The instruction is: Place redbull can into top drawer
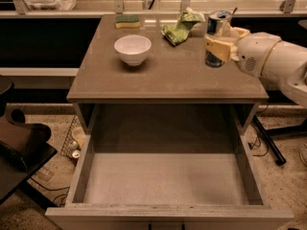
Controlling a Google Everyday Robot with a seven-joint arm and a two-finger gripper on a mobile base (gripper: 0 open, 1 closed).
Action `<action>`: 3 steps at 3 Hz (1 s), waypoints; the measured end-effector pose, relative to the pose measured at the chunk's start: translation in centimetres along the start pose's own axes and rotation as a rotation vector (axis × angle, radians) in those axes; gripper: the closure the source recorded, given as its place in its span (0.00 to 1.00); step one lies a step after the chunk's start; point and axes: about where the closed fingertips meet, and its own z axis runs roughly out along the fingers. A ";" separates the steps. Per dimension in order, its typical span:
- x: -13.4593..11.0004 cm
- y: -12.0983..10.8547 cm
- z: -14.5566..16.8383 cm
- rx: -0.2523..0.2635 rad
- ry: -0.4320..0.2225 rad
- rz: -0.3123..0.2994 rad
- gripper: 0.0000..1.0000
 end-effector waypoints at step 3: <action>1.1 10.8 -8.4 -0.071 -0.049 0.100 1.00</action>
Offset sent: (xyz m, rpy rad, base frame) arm -0.1904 0.0231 -0.0421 0.1872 0.0612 0.1168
